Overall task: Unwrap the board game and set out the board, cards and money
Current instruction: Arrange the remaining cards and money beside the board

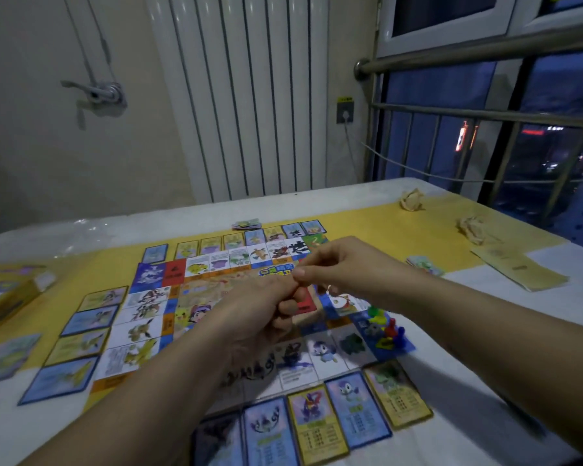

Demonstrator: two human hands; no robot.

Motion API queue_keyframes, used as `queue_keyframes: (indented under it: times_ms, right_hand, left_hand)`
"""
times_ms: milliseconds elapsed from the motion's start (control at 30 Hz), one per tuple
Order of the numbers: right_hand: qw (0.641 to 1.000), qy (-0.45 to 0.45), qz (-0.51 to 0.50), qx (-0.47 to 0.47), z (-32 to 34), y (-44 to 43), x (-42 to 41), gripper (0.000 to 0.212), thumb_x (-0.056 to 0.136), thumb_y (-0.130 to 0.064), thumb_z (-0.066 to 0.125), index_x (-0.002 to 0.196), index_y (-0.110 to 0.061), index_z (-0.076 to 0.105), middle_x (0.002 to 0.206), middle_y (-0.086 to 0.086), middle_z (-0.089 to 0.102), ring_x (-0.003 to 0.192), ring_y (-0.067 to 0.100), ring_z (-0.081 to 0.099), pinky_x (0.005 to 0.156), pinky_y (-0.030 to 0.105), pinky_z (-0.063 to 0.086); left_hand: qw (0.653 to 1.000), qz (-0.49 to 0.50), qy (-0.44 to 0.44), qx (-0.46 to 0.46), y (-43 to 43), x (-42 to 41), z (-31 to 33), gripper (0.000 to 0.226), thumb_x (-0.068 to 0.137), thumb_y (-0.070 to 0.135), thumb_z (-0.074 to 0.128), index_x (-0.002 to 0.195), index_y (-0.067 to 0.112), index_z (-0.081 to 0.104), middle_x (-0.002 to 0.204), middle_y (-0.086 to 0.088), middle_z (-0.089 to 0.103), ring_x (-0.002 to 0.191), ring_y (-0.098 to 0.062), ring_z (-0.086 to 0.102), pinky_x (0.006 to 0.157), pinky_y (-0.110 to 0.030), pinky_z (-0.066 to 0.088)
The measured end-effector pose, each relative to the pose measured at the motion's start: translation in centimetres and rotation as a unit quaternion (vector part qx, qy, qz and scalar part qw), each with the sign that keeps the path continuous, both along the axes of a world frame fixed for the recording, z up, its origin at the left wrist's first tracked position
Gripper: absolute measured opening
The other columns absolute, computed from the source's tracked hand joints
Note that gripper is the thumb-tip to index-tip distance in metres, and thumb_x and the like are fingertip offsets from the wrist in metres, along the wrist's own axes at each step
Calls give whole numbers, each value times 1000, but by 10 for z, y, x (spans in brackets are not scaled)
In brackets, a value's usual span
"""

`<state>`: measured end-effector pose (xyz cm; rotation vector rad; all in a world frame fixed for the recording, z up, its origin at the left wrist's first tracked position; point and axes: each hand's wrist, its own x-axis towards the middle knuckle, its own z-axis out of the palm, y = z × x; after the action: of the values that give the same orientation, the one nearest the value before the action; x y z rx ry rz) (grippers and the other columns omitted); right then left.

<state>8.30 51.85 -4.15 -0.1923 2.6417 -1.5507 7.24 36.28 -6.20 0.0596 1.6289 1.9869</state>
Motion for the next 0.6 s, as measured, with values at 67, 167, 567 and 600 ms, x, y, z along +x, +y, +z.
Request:
queue_keyframes:
  times_ms: [67, 167, 567, 600]
  right_hand:
    - [999, -14, 10, -26, 1, -16, -7, 15, 84, -24, 69, 92, -11, 72, 85, 6, 70, 76, 18, 59, 69, 31, 48]
    - [997, -31, 52, -51, 4, -43, -19, 9, 85, -18, 68, 89, -10, 70, 79, 1, 66, 72, 11, 57, 67, 27, 46]
    - [986, -72, 113, -101, -12, -111, -125, 17, 92, -11, 55, 75, -11, 61, 55, -9, 58, 52, 4, 46, 51, 16, 37]
    - [993, -50, 74, -76, -16, -111, -140, 18, 92, -13, 57, 75, -11, 62, 53, -10, 59, 52, 6, 45, 50, 17, 36]
  left_hand:
    - [1000, -11, 25, -12, -17, 0, 4, 14, 100, 19, 43, 95, 8, 52, 58, 1, 43, 42, -4, 32, 37, -14, 24]
    - [998, -6, 51, -35, -48, 0, 8, 17, 101, 21, 40, 97, 11, 52, 54, 5, 40, 43, -5, 27, 39, -16, 20]
    - [986, 140, -34, 79, -120, -50, -1, 14, 98, 10, 43, 95, 7, 56, 56, 2, 42, 41, -5, 31, 36, -14, 22]
    - [979, 165, -53, 110, -126, -56, -4, 16, 97, 7, 41, 99, 5, 57, 59, 1, 43, 41, -6, 32, 35, -14, 24]
